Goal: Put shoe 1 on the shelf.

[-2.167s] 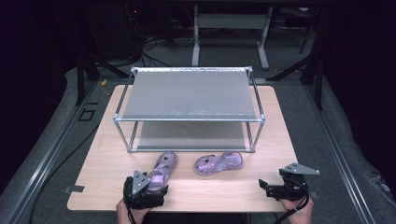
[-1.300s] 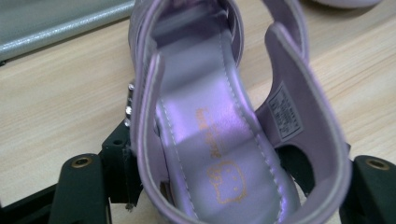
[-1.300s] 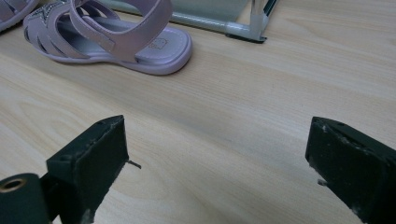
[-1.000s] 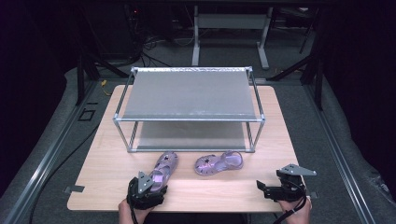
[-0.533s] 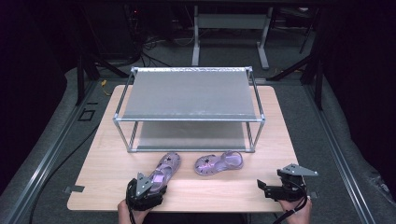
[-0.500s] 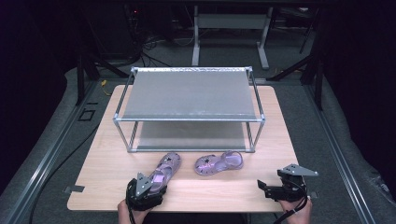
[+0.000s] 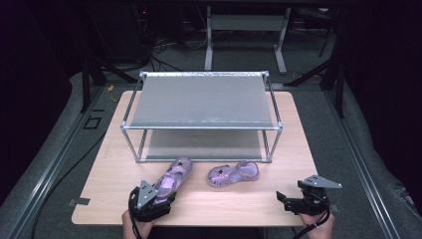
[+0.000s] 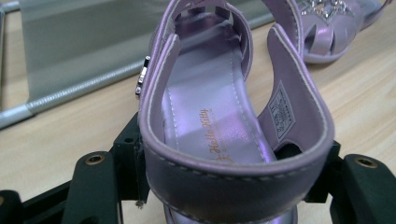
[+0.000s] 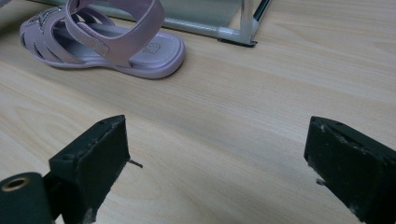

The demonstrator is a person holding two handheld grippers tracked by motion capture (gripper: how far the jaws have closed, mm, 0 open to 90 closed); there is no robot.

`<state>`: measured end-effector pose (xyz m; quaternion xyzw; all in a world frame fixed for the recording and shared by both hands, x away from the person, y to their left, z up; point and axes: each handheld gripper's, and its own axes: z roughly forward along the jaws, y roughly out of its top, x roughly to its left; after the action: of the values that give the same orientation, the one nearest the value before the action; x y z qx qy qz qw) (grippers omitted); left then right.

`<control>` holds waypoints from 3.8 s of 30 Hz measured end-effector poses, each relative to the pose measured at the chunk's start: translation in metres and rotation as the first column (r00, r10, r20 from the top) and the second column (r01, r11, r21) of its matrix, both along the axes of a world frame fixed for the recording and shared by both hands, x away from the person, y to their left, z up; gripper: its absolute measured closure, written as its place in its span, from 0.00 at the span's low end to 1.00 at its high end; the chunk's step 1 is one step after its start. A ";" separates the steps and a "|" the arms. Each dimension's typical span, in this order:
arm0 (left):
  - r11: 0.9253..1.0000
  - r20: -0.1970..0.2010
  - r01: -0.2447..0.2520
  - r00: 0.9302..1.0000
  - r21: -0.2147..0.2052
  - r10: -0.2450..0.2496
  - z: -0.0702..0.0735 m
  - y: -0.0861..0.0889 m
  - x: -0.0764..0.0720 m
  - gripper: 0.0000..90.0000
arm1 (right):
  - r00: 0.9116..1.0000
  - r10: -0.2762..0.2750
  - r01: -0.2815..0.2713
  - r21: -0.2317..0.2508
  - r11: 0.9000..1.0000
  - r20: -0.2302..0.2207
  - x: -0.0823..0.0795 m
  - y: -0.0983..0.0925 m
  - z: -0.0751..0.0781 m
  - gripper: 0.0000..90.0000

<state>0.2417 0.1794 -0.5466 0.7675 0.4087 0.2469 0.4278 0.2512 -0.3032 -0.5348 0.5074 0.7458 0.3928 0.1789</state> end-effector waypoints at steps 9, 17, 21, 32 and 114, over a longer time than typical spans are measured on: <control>0.999 0.069 -0.019 0.997 -0.038 0.022 0.012 -0.011 0.024 0.39 | 1.000 -0.001 0.001 0.006 1.000 0.001 0.001 -0.001 -0.001 0.07; 0.998 0.091 -0.048 0.994 -0.049 0.053 0.011 -0.031 0.055 0.40 | 1.000 -0.002 0.002 -0.002 1.000 0.003 0.000 -0.002 0.000 0.07; 0.996 0.097 -0.066 0.993 -0.056 0.071 0.009 -0.038 0.071 0.40 | 1.000 -0.009 0.009 -0.002 1.000 0.003 -0.001 -0.004 0.002 0.07; 0.990 0.091 -0.135 0.986 -0.042 0.139 0.003 -0.059 0.120 0.40 | 1.000 -0.001 0.001 0.002 1.000 0.005 -0.002 -0.005 0.002 0.07; 1.000 -0.092 -0.004 0.996 -0.002 0.003 0.017 -0.033 0.087 0.05 | 0.988 0.155 -0.155 0.008 0.988 0.016 0.020 0.027 0.008 0.07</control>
<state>0.3289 0.1463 -0.5299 0.7769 0.4296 0.2114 0.4088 0.2711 -0.2758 -0.5265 0.4456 0.7798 0.4128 0.1514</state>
